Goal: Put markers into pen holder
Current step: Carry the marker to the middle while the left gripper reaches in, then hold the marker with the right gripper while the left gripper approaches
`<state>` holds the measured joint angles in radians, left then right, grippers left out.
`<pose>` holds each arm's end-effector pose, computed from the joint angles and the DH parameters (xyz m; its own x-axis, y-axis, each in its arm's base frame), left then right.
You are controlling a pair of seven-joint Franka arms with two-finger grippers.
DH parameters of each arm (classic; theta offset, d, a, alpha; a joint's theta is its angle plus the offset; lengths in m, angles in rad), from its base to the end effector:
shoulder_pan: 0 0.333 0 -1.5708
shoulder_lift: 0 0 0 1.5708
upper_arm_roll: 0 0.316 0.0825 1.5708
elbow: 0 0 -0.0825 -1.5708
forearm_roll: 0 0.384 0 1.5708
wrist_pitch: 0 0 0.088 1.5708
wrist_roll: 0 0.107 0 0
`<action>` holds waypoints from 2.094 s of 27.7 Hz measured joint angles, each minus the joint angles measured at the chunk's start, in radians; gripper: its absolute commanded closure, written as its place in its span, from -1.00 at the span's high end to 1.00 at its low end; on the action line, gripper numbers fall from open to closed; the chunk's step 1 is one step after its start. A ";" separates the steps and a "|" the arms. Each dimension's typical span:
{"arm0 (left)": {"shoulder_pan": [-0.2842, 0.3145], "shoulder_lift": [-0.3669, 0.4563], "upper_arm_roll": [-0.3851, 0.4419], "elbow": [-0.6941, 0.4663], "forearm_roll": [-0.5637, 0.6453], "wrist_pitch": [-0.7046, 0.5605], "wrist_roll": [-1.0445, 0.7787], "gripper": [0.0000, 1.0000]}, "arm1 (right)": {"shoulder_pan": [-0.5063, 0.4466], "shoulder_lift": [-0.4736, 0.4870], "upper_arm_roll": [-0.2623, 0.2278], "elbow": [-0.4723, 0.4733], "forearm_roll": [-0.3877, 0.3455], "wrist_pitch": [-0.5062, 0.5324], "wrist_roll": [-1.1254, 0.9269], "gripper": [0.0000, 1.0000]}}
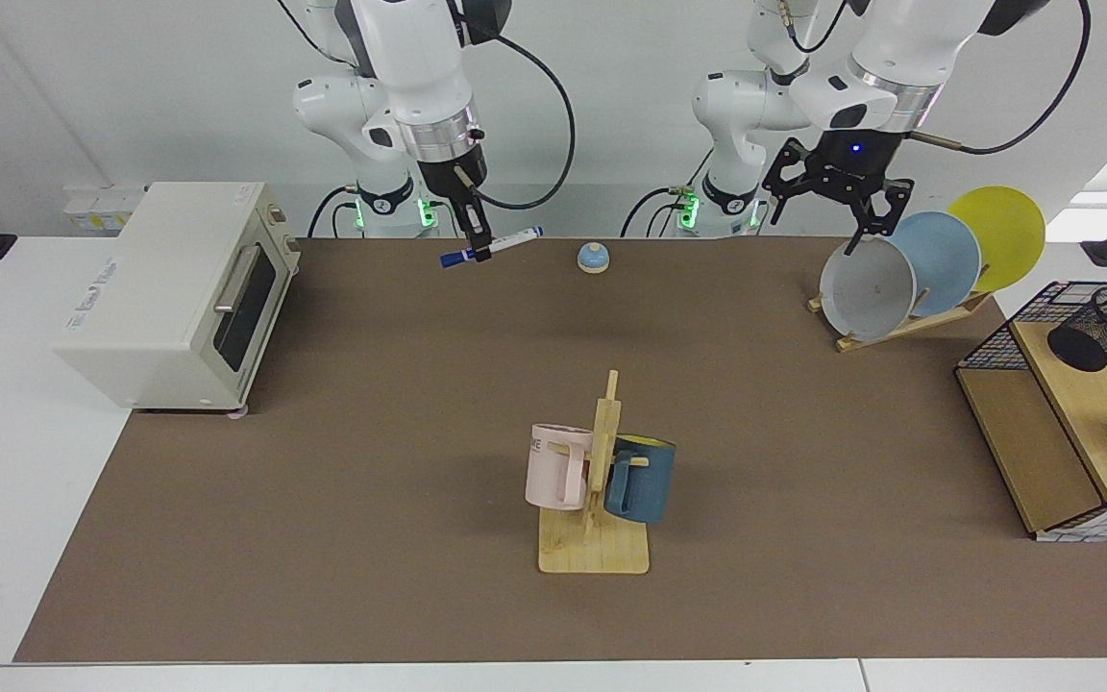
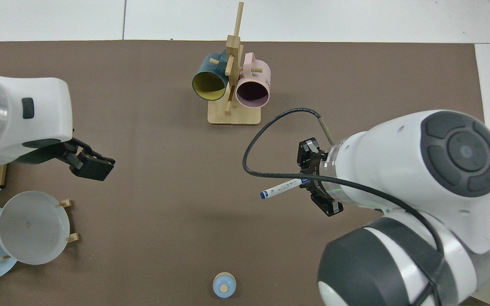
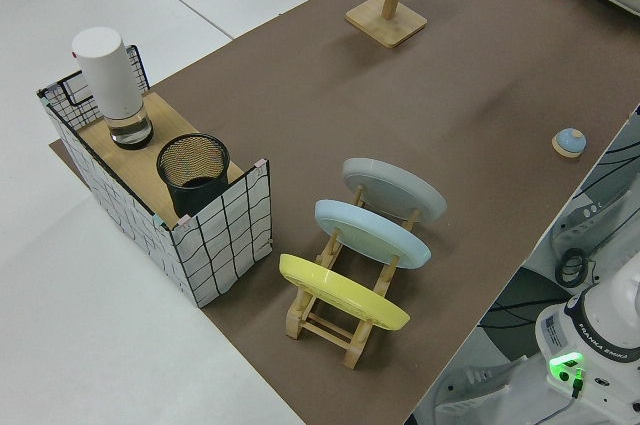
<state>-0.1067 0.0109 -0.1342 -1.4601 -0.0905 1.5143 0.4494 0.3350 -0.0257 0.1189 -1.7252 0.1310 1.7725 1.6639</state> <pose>0.5340 -0.1411 0.6659 0.7658 -0.6382 0.0790 -0.6428 -0.7634 0.0633 0.4993 0.2571 0.5839 0.3336 -0.9334 -0.1326 -0.9427 -0.3285 -0.0591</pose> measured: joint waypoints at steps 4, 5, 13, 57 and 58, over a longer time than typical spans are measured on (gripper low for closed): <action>-0.008 -0.002 -0.012 -0.017 -0.080 0.000 0.062 1.00 | 0.013 0.017 0.000 0.000 0.000 0.030 0.046 -1.00; -0.011 -0.002 -0.016 -0.025 -0.097 0.000 0.073 0.99 | 0.015 0.021 0.001 0.000 0.000 0.040 0.056 -1.00; -0.067 -0.004 -0.065 -0.085 -0.139 0.141 0.226 0.98 | 0.066 0.063 0.001 0.003 0.000 0.147 0.171 -1.00; -0.254 -0.001 -0.080 -0.274 -0.191 0.459 0.334 0.12 | 0.098 0.116 0.000 0.070 0.122 0.190 0.215 -1.00; -0.258 0.001 -0.081 -0.275 -0.191 0.463 0.334 0.11 | 0.098 0.116 0.000 0.070 0.122 0.190 0.215 -1.00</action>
<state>-0.3643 0.0115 -0.2152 -1.7347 -0.2815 1.9770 0.7835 0.4333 0.0899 0.1187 -1.6552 0.2532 1.9626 1.8791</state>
